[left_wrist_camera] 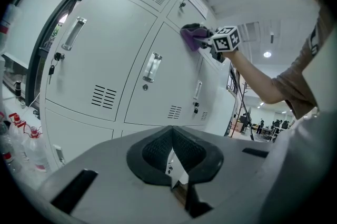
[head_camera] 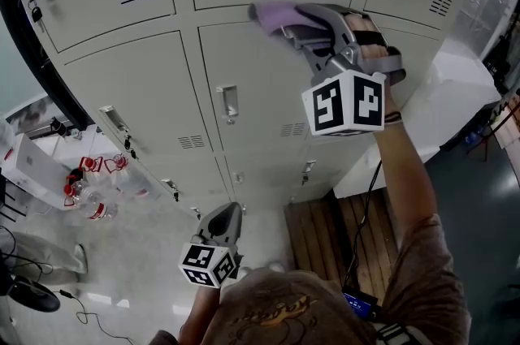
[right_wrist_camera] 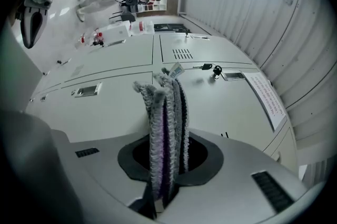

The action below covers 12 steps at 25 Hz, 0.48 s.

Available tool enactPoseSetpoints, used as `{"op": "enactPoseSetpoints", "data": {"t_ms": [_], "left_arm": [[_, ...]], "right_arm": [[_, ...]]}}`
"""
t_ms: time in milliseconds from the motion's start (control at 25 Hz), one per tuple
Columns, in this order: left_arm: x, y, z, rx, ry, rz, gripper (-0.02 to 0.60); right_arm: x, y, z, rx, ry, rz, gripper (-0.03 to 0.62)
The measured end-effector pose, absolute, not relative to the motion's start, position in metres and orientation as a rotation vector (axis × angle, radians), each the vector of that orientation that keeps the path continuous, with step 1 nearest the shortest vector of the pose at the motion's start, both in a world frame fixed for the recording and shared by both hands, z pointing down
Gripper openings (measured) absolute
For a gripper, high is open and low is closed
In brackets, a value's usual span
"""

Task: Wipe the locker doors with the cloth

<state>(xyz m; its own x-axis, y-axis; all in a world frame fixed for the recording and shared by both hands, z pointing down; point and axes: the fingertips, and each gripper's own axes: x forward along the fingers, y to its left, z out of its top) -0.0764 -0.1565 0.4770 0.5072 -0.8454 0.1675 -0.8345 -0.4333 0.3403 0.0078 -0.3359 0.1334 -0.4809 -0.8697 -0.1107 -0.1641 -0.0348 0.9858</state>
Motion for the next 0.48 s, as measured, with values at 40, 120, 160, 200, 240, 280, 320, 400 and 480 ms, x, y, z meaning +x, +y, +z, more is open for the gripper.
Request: {"op": "enactPoseSetpoints", "data": {"t_ms": [40,120,160,200,240,280,320,400,480], "left_arm": [[-0.076,-0.157,0.477,2.375,-1.392,-0.040,0.004],[-0.076,-0.158,0.477,2.373,-1.392,-0.039,0.004],[-0.076,-0.159,0.477,2.373,-1.392,-0.039,0.004],[-0.076,-0.159,0.477,2.372,-1.392,-0.038,0.005],[-0.076,-0.160,0.477,2.372,-1.392,-0.038,0.003],[-0.076,-0.161,0.477,2.372,-1.391,-0.038,0.003],[-0.076,-0.161,0.477,2.373,-1.390,-0.038,0.004],[-0.074,-0.162,0.478,2.374,-1.385,-0.036,0.003],[-0.071,-0.162,0.479,2.376,-1.379,-0.033,0.005]], "right_arm": [[0.007,-0.339,0.136,1.096,-1.668,-1.561,0.054],[0.006,-0.343,0.138,1.102,-1.680,-1.556,0.054],[0.006,-0.344,0.138,1.106,-1.684,-1.555,0.054],[0.006,-0.344,0.139,1.108,-1.687,-1.553,0.054],[0.006,-0.345,0.140,1.107,-1.689,-1.551,0.054],[0.005,-0.345,0.142,1.102,-1.691,-1.550,0.054],[0.004,-0.345,0.145,1.095,-1.695,-1.547,0.054],[0.004,-0.346,0.153,1.080,-1.706,-1.539,0.054],[0.004,-0.346,0.161,1.071,-1.719,-1.530,0.054]]}}
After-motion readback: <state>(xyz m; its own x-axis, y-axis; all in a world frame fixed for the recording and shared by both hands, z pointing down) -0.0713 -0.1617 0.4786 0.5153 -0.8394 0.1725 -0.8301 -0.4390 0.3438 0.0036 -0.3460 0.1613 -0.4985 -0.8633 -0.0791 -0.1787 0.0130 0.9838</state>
